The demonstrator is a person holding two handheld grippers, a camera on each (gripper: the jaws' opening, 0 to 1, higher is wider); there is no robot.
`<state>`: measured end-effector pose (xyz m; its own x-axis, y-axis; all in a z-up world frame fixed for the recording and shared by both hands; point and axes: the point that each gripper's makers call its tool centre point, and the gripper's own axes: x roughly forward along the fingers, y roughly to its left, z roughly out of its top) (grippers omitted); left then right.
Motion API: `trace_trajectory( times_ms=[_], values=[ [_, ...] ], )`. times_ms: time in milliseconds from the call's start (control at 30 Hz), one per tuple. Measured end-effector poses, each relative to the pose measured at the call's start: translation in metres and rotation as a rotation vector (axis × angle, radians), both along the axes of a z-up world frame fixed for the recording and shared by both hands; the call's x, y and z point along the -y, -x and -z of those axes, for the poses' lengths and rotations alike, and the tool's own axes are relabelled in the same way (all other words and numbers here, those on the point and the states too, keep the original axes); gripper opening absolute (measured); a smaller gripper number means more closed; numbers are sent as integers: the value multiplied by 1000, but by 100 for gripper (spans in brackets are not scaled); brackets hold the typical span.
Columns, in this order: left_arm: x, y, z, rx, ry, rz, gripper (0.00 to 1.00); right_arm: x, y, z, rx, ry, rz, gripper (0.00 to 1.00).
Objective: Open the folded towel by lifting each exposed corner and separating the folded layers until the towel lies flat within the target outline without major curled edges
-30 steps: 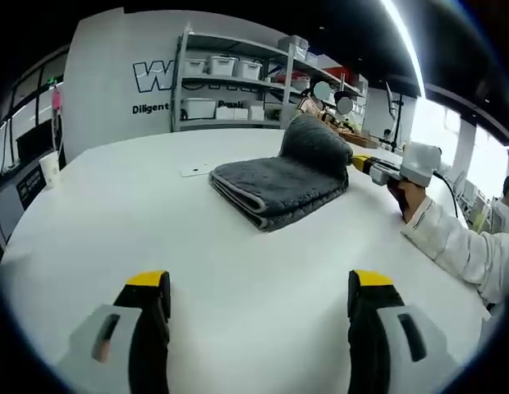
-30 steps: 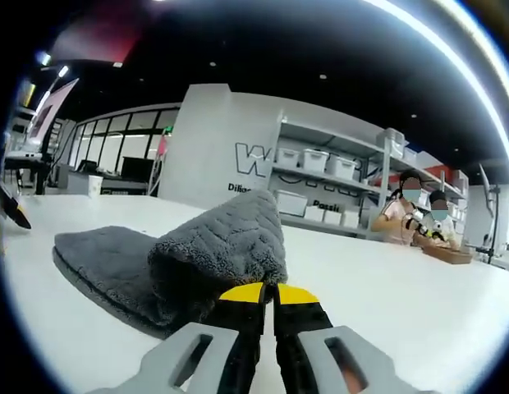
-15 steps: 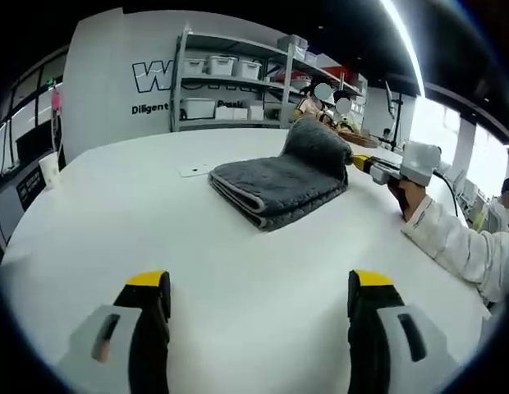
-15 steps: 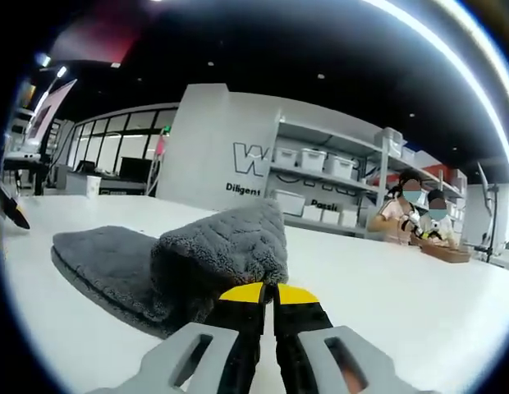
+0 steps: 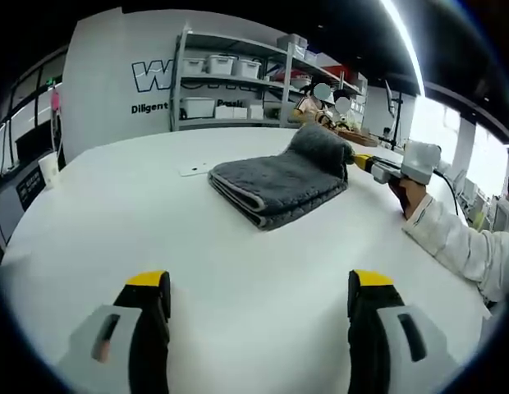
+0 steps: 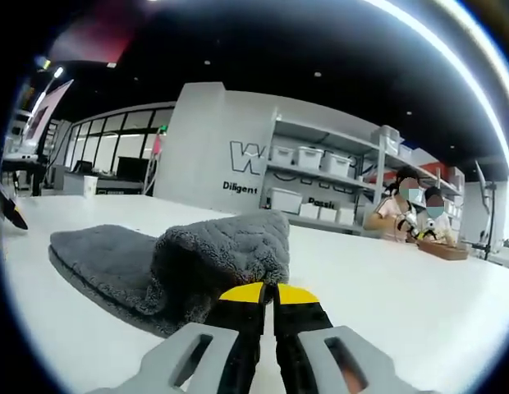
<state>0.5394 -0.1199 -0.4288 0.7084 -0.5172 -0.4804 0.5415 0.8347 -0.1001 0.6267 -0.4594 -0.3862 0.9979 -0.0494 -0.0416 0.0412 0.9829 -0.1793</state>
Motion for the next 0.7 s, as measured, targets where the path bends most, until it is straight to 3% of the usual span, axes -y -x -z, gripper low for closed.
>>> trace_trajectory(
  times_ms=[700],
  values=[
    [1,0,1,-3,-10,7,88,15,6,1,-7,0,23,0]
  ],
)
